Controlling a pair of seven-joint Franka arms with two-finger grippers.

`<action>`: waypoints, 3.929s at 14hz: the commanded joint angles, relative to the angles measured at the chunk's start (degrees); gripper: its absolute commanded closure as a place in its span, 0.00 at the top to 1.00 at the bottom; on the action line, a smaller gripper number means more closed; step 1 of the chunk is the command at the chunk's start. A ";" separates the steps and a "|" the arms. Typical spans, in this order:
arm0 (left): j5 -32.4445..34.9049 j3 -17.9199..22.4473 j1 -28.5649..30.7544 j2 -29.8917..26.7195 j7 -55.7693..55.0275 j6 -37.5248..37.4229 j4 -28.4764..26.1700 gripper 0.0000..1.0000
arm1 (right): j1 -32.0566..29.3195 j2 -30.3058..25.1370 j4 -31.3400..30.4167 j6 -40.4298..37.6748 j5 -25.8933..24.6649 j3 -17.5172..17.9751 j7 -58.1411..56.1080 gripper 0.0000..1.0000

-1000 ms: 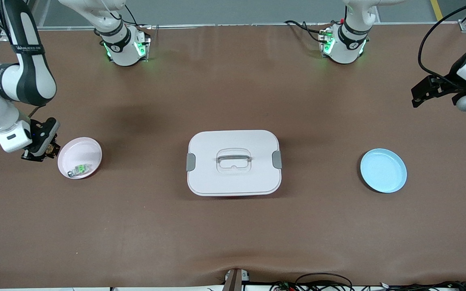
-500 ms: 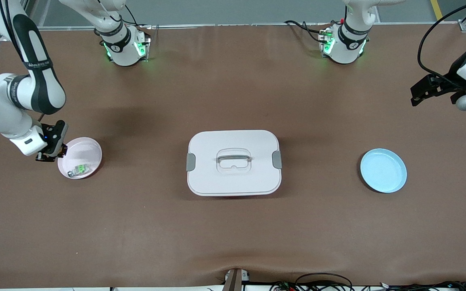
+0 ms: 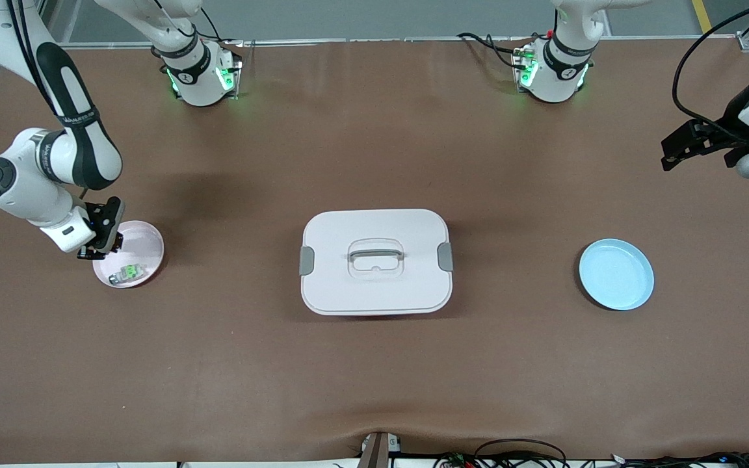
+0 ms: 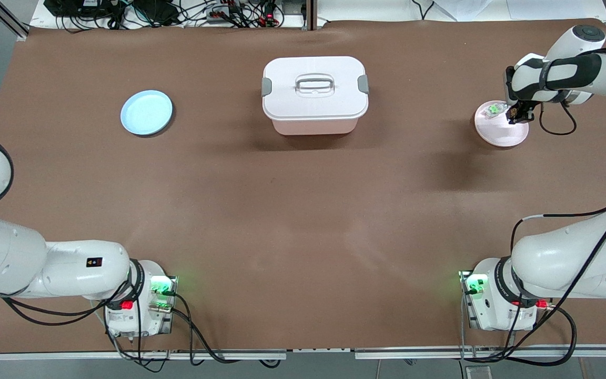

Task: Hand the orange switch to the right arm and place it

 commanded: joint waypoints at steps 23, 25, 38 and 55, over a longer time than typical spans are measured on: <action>-1.31 0.28 0.13 -1.41 1.13 -0.41 -1.15 1.00 | -1.33 4.99 -1.77 6.71 -0.82 1.11 -0.72 1.00; -1.31 0.28 0.13 -1.41 1.13 -0.41 -1.06 1.00 | -1.24 4.90 -1.68 6.62 -0.74 1.19 -0.55 1.00; -1.31 0.19 0.13 -1.41 1.13 -0.41 -1.15 1.00 | -0.80 -3.09 -0.62 -5.51 -0.74 1.46 53.28 1.00; -1.23 0.19 0.13 -1.32 1.13 -0.41 -0.88 1.00 | 1.30 -6.17 3.94 -8.92 -0.65 1.99 91.13 1.00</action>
